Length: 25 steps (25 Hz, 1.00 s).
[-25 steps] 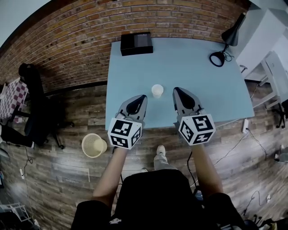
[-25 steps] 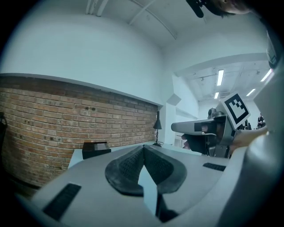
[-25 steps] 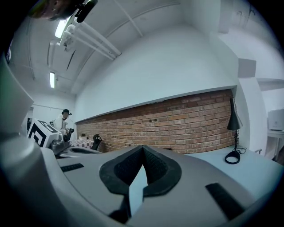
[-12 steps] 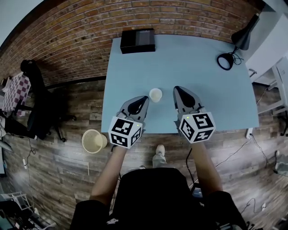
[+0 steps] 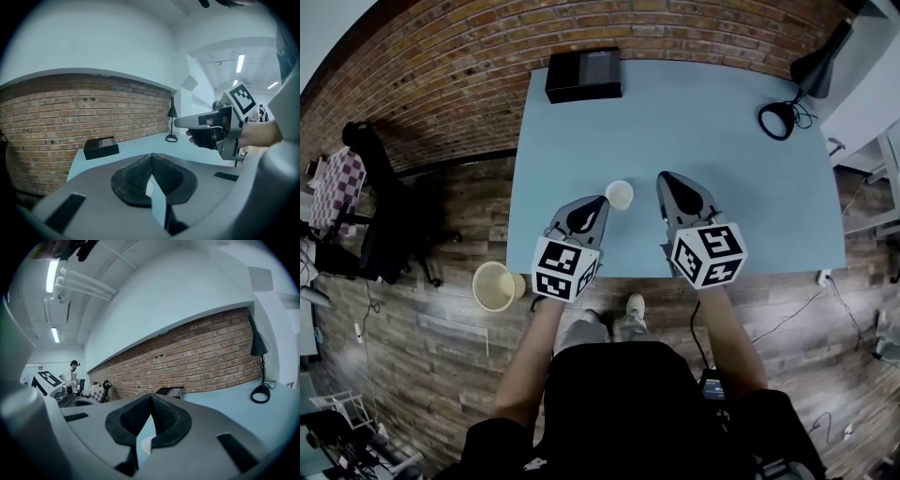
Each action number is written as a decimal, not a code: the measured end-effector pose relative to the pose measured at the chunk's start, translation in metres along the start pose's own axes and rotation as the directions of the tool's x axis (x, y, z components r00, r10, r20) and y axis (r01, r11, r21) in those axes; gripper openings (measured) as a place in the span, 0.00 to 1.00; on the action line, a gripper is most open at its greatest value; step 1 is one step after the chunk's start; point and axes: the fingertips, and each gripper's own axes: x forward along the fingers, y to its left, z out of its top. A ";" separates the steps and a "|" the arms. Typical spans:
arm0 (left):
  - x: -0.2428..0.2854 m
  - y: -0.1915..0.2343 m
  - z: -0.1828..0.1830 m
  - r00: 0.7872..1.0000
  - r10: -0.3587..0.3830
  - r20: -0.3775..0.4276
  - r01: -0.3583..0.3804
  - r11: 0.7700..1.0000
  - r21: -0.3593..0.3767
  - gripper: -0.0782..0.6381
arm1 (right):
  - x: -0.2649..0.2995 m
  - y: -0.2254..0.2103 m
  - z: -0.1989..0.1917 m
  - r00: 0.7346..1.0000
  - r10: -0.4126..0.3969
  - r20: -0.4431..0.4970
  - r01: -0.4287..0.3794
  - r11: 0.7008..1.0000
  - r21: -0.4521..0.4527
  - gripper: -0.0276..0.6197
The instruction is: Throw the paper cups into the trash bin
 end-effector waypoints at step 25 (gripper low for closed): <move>0.083 0.006 -0.095 0.909 -0.290 -0.298 0.343 0.928 0.144 0.25 | 0.024 -0.034 -0.030 0.965 -0.250 -0.080 0.253 0.967 0.033 0.05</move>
